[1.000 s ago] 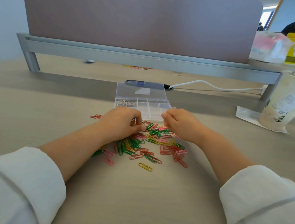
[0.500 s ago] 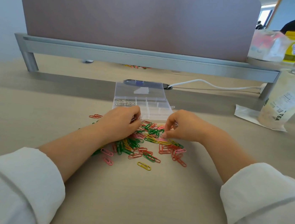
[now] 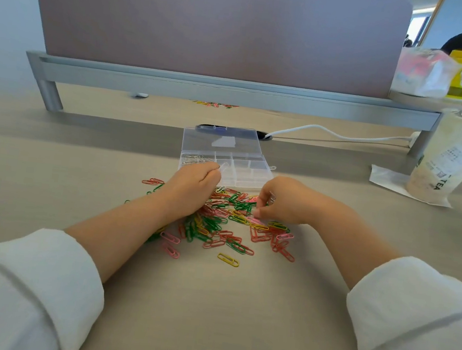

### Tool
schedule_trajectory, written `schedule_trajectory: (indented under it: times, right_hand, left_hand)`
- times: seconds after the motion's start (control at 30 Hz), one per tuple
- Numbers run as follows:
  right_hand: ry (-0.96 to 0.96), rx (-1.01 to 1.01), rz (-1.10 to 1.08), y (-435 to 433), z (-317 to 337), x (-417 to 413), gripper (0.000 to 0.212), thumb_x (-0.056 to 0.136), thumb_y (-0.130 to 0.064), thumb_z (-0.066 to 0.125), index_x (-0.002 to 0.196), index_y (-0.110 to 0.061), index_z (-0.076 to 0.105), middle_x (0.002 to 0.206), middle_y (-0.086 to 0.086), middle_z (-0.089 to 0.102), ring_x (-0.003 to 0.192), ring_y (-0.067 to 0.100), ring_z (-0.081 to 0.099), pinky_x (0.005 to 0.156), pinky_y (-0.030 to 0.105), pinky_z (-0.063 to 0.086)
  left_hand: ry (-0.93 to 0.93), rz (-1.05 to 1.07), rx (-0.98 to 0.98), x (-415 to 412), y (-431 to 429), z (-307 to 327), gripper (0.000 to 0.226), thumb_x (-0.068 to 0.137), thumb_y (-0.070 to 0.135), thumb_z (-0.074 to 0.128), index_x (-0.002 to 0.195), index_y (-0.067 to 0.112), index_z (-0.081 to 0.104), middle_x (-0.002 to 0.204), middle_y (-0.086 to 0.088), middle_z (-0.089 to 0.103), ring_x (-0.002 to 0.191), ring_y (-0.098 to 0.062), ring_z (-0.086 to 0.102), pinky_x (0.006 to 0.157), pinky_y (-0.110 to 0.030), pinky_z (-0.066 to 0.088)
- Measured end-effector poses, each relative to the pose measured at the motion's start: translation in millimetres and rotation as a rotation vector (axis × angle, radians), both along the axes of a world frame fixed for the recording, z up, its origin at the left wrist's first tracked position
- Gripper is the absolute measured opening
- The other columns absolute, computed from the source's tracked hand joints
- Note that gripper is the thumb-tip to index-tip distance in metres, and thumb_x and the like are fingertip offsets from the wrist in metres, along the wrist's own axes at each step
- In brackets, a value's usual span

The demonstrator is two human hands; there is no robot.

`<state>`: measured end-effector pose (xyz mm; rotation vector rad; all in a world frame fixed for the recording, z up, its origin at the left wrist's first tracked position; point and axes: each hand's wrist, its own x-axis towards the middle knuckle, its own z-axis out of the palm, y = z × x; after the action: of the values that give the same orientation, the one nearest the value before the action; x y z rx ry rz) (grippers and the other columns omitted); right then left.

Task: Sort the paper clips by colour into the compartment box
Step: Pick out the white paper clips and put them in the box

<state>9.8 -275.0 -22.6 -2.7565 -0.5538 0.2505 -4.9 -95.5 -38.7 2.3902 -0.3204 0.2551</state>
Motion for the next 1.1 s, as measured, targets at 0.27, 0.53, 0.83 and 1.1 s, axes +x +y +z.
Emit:
schedule_trajectory:
  times: [0.27,0.53,0.83,1.1]
  right_hand:
    - [0.03,0.181,-0.084,0.6,2.1,0.7,0.016,0.097,-0.023,0.042,0.093,-0.01,0.05,0.079,0.0,0.053,0.08,0.019,0.048,0.059,0.02,0.035]
    - [0.067,0.186,-0.065,-1.0,-1.7,0.3,0.013,0.097,-0.025,0.041,0.096,-0.014,0.049,0.08,-0.005,0.052,0.078,0.014,0.048,0.06,0.018,0.035]
    - [0.089,0.271,-0.062,-2.2,1.1,0.7,0.018,0.097,-0.017,0.04,0.095,-0.017,0.058,0.068,-0.006,0.053,0.06,0.006,0.048,0.053,0.018,0.037]
    - [0.038,0.24,-0.035,1.4,0.3,-0.3,0.033,0.099,-0.033,0.038,0.074,-0.014,0.048,0.065,-0.002,0.049,0.058,0.011,0.044,0.056,0.023,0.037]
  left_hand:
    - [-0.076,0.019,0.059,3.0,1.8,-0.2,0.035,0.089,0.013,0.041,0.055,0.013,0.033,0.055,0.0,0.033,0.053,-0.012,0.028,0.051,-0.026,0.023]
    - [-0.151,-0.024,0.033,1.9,3.9,-0.4,0.048,0.086,0.01,0.049,0.044,0.03,0.04,0.102,0.011,0.064,0.074,0.002,0.053,0.062,-0.008,0.034]
    - [-0.153,0.001,-0.036,0.9,4.8,-1.7,0.032,0.084,0.009,0.05,0.059,-0.011,0.057,0.046,-0.001,0.045,0.044,-0.005,0.04,0.051,-0.015,0.036]
    - [-0.225,-0.009,-0.11,2.6,3.7,-2.1,0.041,0.09,0.014,0.049,0.052,0.011,0.032,0.05,0.0,0.027,0.048,-0.007,0.028,0.047,-0.014,0.028]
